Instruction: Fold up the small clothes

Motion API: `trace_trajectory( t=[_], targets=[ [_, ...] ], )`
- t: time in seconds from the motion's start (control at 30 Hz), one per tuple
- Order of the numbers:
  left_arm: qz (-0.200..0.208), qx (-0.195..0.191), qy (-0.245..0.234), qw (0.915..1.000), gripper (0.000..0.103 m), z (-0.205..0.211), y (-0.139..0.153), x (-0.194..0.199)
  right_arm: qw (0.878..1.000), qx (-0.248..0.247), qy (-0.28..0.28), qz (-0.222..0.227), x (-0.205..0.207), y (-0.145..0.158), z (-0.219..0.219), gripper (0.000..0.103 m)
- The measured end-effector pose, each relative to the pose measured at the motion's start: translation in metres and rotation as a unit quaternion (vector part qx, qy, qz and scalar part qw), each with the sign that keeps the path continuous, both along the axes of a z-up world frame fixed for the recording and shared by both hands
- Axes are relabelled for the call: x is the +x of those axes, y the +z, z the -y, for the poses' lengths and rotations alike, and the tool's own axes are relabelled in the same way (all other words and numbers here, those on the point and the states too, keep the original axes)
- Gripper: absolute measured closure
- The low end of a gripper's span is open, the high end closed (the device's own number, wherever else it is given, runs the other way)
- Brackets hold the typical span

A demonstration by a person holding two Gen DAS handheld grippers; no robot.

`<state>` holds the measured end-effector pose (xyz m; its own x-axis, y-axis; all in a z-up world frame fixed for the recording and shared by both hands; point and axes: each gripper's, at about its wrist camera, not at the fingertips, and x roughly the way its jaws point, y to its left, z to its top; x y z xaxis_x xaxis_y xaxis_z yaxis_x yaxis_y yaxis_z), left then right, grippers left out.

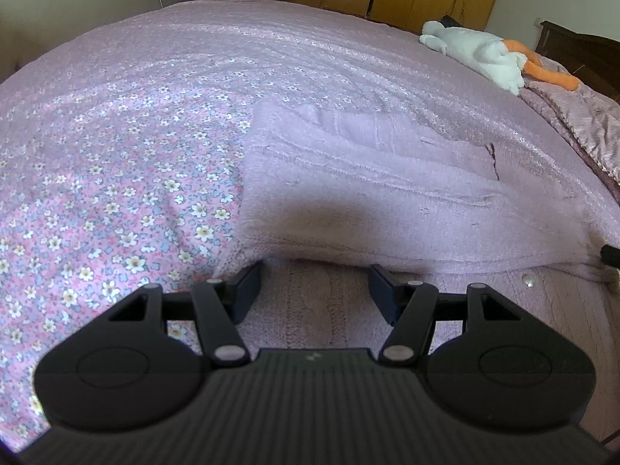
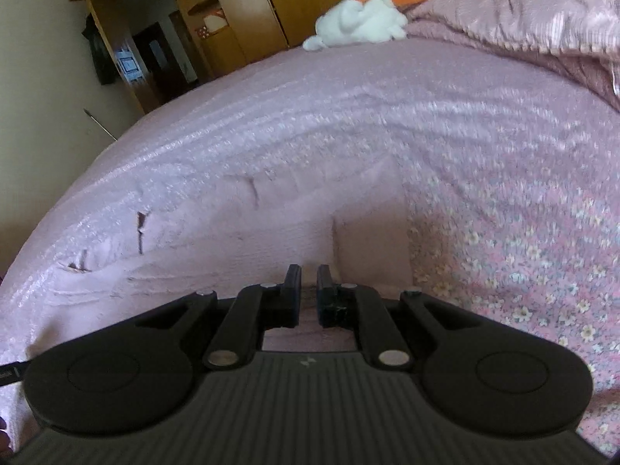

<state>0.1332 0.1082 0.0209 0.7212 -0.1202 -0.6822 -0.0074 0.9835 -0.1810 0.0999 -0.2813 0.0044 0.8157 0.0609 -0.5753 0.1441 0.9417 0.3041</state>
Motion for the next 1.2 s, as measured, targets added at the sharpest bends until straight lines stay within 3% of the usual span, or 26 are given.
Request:
trace_trajectory(
  t=[0.07,0.2,0.27,0.33,0.43,0.6,0.77,0.9,1.07,1.2],
  targets=[
    [0.001,0.004,0.000,1.0000,0.040,0.001,0.000,-0.001,1.000,-0.014,0.010,0.016,-0.001,0.011,-0.005,0.092],
    [0.001,0.012,-0.003,0.9999,0.040,0.004,-0.001,0.000,0.998,-0.033,0.044,0.025,0.003,0.016,-0.019,0.066],
    [-0.001,0.011,-0.002,0.9999,0.040,0.003,0.000,0.000,0.998,-0.030,0.052,0.004,0.009,0.006,-0.022,0.059],
    [-0.005,0.003,0.001,1.0000,0.040,0.000,0.002,-0.002,0.999,-0.017,0.045,-0.024,0.016,-0.006,-0.018,0.059],
    [-0.013,-0.008,0.006,0.9999,0.039,-0.004,0.006,-0.009,0.999,0.007,0.035,-0.021,0.011,-0.007,-0.011,0.059],
    [-0.020,-0.005,0.011,0.9997,0.039,-0.006,0.016,-0.023,0.999,-0.006,0.033,-0.018,-0.008,0.007,-0.008,0.050],
    [-0.022,0.013,0.009,0.9996,0.039,0.000,0.027,-0.040,0.998,-0.011,0.066,0.002,-0.040,0.029,-0.007,0.040],
    [-0.016,0.028,-0.002,0.9995,0.039,0.006,0.037,-0.059,0.995,-0.015,0.101,0.007,-0.069,0.042,-0.014,0.039],
    [-0.009,0.045,-0.021,0.9987,0.039,0.015,0.047,-0.085,0.989,-0.039,0.143,0.003,-0.103,0.048,-0.028,0.038],
    [-0.005,0.050,-0.033,0.9982,0.039,0.020,0.050,-0.105,0.983,-0.058,0.174,-0.001,-0.130,0.045,-0.040,0.028]
  ],
)
